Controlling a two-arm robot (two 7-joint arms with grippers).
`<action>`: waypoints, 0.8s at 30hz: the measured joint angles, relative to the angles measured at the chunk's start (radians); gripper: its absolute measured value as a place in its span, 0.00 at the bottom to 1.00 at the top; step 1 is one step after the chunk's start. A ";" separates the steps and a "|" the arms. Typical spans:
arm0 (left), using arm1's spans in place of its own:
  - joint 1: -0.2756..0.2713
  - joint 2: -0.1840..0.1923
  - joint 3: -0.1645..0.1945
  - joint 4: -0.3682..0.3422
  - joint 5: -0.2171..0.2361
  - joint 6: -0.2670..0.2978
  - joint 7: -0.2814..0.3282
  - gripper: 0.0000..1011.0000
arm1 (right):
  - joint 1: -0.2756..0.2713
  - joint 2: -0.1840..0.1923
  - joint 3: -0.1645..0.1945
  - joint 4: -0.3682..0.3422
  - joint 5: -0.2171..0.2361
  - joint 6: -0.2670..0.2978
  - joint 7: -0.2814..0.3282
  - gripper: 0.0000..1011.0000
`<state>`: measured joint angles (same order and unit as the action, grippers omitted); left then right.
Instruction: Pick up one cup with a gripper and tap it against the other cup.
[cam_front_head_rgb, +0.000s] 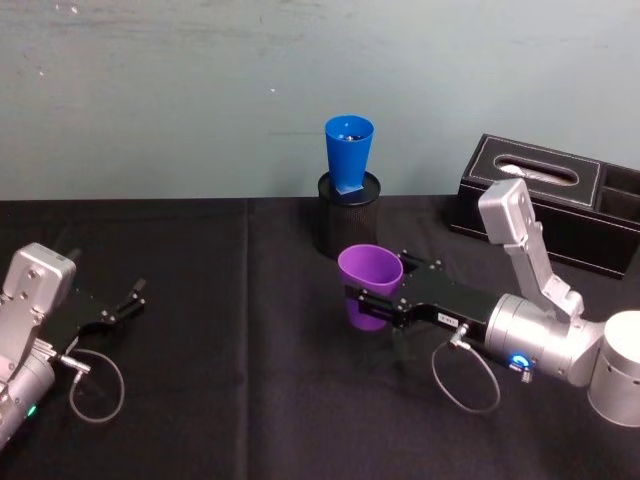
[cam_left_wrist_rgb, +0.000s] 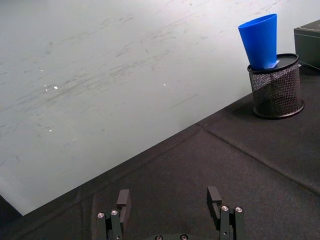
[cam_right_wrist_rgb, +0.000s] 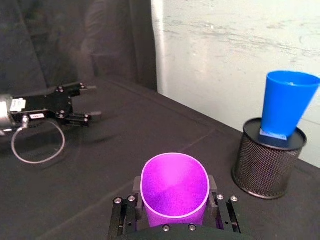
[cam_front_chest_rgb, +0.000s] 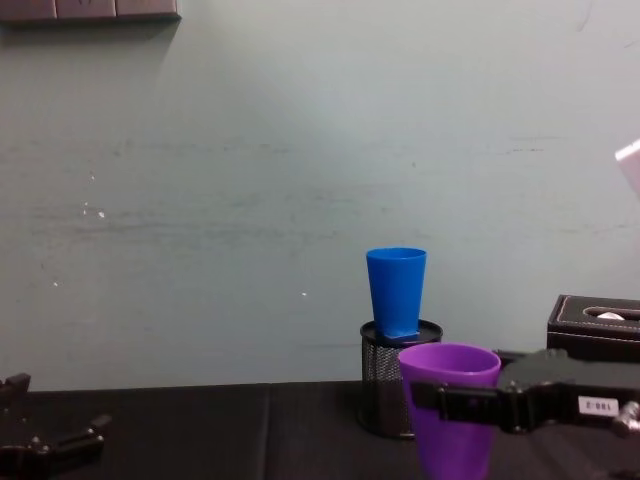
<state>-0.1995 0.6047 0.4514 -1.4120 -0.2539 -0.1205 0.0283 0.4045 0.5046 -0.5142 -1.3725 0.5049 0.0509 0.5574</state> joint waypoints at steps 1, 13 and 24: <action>0.000 0.000 0.000 0.000 0.000 0.000 0.000 0.99 | -0.003 -0.003 0.001 0.005 -0.002 -0.006 -0.001 0.71; 0.000 0.000 0.000 0.000 0.000 0.000 0.000 0.99 | -0.038 -0.034 0.017 0.057 -0.039 -0.055 -0.003 0.71; 0.000 0.000 0.000 0.000 0.000 0.000 0.000 0.99 | -0.046 -0.056 0.037 0.096 -0.059 -0.087 0.008 0.71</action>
<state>-0.1996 0.6047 0.4514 -1.4120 -0.2539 -0.1205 0.0283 0.3587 0.4489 -0.4774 -1.2761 0.4459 -0.0357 0.5655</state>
